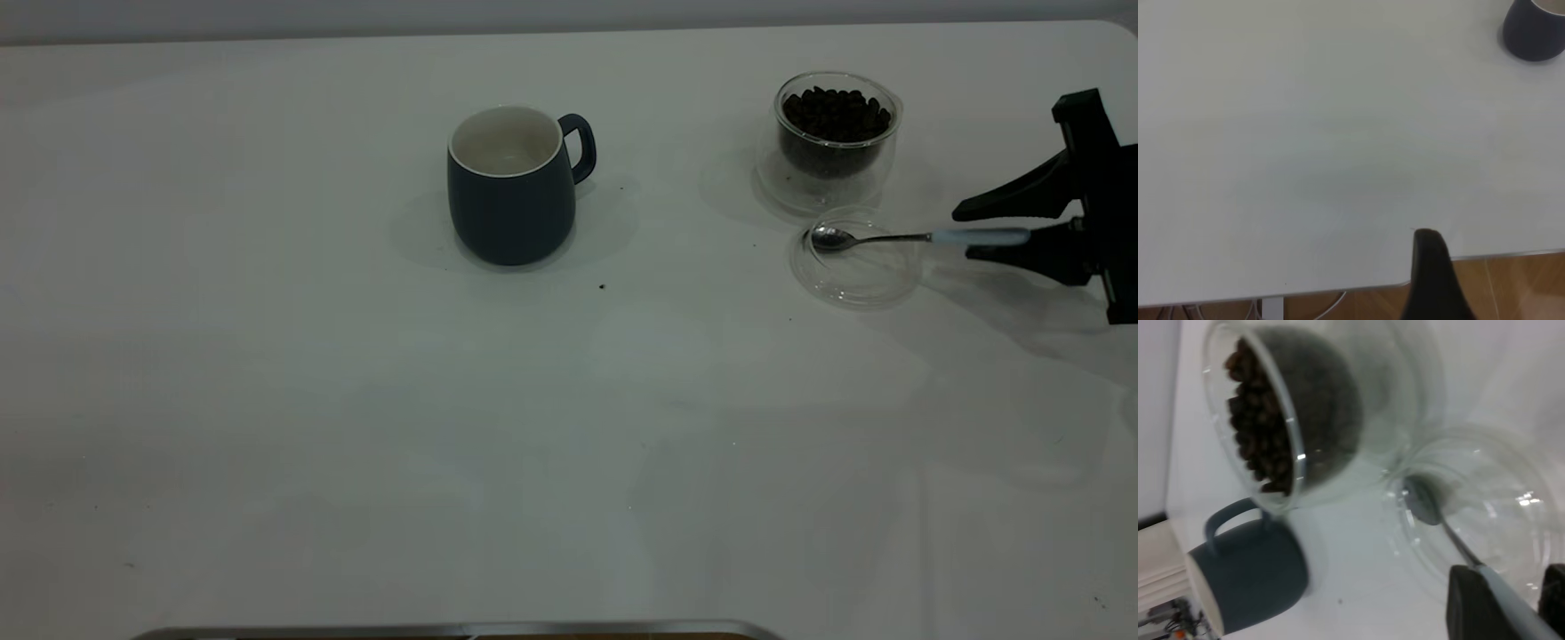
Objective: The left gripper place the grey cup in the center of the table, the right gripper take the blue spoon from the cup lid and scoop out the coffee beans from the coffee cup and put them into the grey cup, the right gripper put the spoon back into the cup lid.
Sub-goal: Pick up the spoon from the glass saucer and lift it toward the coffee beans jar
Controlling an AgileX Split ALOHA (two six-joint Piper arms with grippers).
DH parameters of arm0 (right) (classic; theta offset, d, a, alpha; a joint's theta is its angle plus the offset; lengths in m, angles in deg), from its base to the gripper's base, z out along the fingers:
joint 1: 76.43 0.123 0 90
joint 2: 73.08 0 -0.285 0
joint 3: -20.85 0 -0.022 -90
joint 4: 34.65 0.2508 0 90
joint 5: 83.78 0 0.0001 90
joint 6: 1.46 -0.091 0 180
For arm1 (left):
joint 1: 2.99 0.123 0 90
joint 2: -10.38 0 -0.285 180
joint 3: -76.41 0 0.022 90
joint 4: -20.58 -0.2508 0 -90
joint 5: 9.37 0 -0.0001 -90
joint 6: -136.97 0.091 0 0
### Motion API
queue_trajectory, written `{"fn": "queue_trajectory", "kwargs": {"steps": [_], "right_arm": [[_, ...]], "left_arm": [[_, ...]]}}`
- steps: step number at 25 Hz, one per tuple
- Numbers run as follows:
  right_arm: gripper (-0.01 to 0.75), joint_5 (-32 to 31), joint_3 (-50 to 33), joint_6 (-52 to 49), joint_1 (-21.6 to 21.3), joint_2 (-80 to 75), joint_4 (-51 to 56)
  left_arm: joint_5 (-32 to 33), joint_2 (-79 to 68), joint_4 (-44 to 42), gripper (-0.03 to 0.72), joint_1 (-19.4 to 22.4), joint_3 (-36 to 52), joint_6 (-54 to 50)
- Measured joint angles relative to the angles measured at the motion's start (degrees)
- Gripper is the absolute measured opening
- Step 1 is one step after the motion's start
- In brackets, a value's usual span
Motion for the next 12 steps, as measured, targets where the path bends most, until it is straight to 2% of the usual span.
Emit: {"fn": "queue_trajectory", "kwargs": {"steps": [5, 12], "right_arm": [[0.197, -1.03, 0.0, -0.13, 0.0, 0.0, -0.29], [0.19, -1.67, 0.0, -0.25, -0.98, 0.0, -2.95]], "left_arm": [[0.0, 0.0, 0.0, 0.548, 0.0, 0.0, 0.0], [0.0, 0.0, 0.0, 0.548, 0.0, 0.0, 0.0]]}}
